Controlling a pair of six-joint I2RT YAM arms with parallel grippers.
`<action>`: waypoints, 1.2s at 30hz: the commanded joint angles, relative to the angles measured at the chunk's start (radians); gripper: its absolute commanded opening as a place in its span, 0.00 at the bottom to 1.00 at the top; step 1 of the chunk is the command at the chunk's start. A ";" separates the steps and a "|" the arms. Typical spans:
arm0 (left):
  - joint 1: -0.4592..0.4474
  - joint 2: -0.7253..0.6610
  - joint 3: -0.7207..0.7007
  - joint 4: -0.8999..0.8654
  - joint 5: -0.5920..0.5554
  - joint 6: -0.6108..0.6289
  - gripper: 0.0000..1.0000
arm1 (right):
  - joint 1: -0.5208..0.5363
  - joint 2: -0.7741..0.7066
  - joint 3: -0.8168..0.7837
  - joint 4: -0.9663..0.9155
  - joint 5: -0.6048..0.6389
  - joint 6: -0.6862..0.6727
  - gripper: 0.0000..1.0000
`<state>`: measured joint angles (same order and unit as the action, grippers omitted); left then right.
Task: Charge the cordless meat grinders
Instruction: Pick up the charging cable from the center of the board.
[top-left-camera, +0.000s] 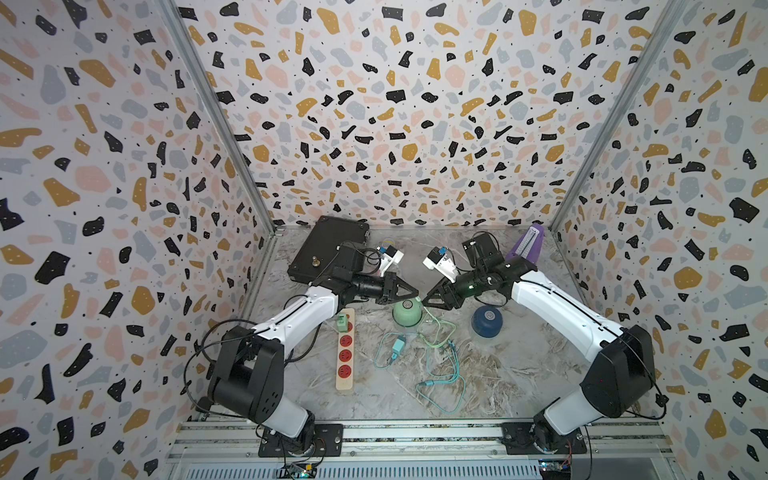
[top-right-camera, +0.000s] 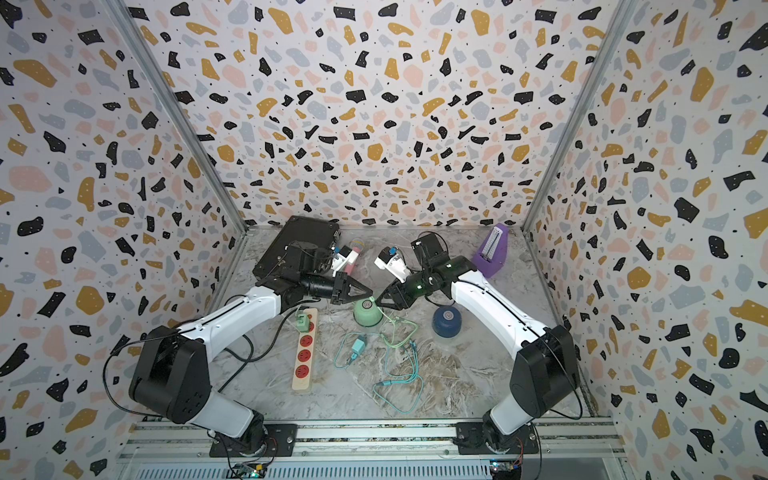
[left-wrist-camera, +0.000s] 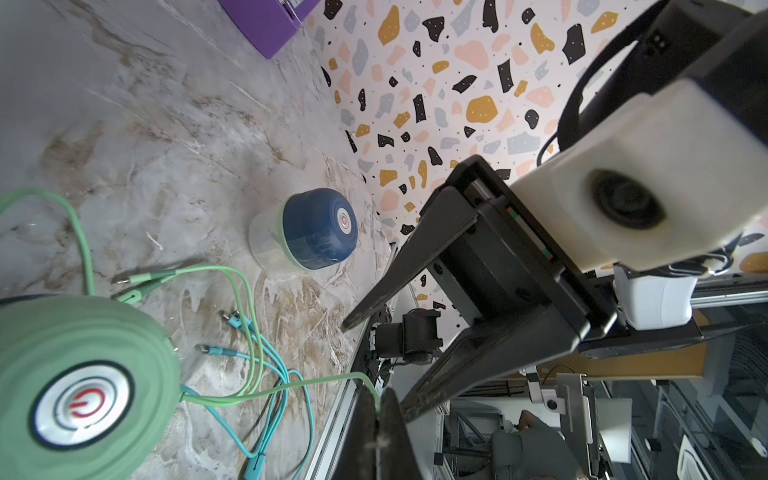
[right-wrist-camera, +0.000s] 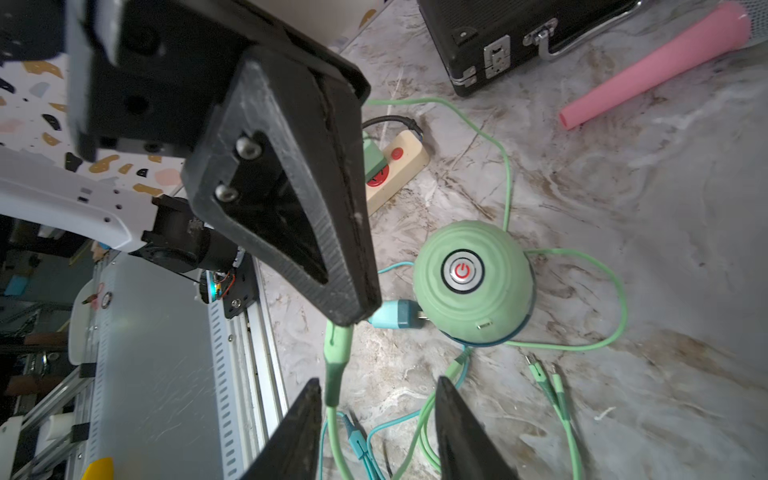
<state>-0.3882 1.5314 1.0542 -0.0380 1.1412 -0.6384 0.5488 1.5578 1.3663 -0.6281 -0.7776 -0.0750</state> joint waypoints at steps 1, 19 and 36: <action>0.005 -0.033 -0.022 0.093 0.063 0.017 0.00 | -0.012 -0.027 0.011 0.008 -0.123 0.043 0.44; 0.005 -0.054 -0.064 0.248 0.065 -0.093 0.00 | -0.015 0.002 0.001 -0.013 -0.196 0.066 0.25; 0.027 -0.091 -0.027 0.009 0.017 0.075 0.18 | -0.026 0.043 0.026 -0.092 -0.182 0.088 0.00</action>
<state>-0.3771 1.4860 0.9939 0.0734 1.1706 -0.6632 0.5274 1.5944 1.3605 -0.6487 -0.9726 0.0185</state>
